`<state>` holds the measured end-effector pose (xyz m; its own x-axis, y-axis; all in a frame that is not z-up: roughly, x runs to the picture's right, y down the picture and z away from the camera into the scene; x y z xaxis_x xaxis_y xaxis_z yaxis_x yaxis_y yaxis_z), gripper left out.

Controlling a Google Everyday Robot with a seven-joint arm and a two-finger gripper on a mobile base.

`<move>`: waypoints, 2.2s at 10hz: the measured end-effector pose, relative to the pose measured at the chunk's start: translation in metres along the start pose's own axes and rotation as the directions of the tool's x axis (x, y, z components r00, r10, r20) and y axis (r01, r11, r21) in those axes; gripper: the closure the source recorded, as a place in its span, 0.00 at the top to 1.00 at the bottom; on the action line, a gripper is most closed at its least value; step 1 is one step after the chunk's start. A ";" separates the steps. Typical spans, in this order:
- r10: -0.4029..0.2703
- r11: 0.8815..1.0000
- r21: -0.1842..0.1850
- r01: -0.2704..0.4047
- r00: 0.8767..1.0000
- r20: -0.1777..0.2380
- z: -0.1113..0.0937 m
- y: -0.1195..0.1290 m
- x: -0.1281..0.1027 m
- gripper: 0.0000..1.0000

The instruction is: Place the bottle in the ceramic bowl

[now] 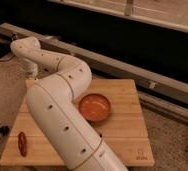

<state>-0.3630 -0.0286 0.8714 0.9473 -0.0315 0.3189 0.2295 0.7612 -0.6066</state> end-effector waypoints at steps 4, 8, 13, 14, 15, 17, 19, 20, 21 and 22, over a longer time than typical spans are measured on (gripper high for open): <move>-0.004 1.000 -0.006 0.004 1.000 0.004 0.001 -0.002 0.001 0.80; 0.003 0.999 -0.043 -0.002 1.000 0.024 -0.008 -0.001 0.018 0.80; 0.001 0.998 -0.067 -0.003 1.000 -0.024 -0.004 0.003 0.028 0.80; 0.001 0.998 -0.067 -0.003 0.999 -0.032 -0.004 0.003 0.030 0.80; 0.001 0.998 -0.067 -0.003 0.999 -0.035 -0.004 0.002 0.030 0.80; 0.001 0.998 -0.067 -0.003 0.999 -0.036 -0.006 0.002 0.031 0.80; 0.001 0.998 -0.067 -0.003 0.999 -0.035 -0.006 0.002 0.031 0.66; 0.001 0.998 -0.067 -0.003 0.999 -0.035 -0.006 0.002 0.031 0.57; 0.002 0.998 -0.067 -0.004 0.999 -0.035 -0.006 0.002 0.031 0.46; 0.002 0.998 -0.067 -0.005 0.999 -0.039 -0.005 0.002 0.034 0.37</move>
<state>-0.3296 -0.0314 0.8771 0.9559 -0.0553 0.2885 0.2394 0.7159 -0.6558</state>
